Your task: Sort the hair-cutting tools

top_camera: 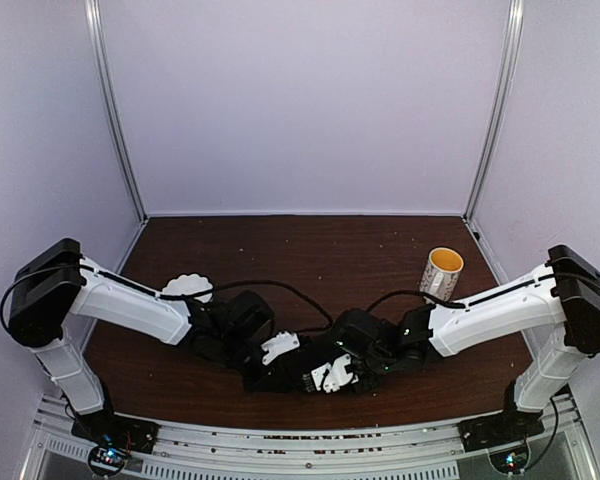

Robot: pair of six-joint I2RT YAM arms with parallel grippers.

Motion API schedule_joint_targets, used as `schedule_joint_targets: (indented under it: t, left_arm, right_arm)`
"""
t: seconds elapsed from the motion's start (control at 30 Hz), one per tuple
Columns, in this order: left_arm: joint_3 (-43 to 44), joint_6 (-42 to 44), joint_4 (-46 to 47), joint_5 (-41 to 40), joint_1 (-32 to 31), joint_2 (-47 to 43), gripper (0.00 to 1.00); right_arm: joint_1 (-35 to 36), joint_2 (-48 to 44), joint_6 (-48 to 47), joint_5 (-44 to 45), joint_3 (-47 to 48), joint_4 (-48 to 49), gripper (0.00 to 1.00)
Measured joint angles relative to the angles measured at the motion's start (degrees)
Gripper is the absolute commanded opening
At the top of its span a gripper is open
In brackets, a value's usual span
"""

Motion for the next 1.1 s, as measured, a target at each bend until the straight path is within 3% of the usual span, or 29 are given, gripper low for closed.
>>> schedule_joint_targets:
  t: [0.27, 0.37, 0.53, 0.63, 0.93, 1.1]
  left_arm:
    - [3.13, 0.07, 2.16, 6.69, 0.24, 6.21, 0.01]
    - [4.00, -0.70, 2.32, 8.48, 0.44, 7.26, 0.09]
    - [4.48, -1.73, 2.80, 8.81, 0.35, 6.67, 0.31]
    - [4.48, -1.57, 2.05, 7.50, 0.44, 3.87, 0.38]
    - [7.80, 2.60, -10.56, 4.70, 0.48, -8.11, 0.43]
    - [12.09, 2.43, -14.19, -1.73, 3.41, -7.52, 0.44]
  right_arm:
    - [-0.39, -0.57, 0.44, -0.28, -0.90, 0.74, 0.44]
    - [-0.70, -1.22, 0.44, -0.26, -1.70, 1.44, 0.45]
    - [-1.33, -3.67, 0.39, -0.24, -2.97, 0.76, 0.51]
    - [-1.77, -8.00, 0.46, -0.24, -3.85, -1.42, 0.53]
    - [-6.58, -19.76, 1.38, 0.02, -7.78, -5.22, 0.51]
    - [-13.40, -21.00, 2.78, -0.02, -11.26, -7.82, 0.48]
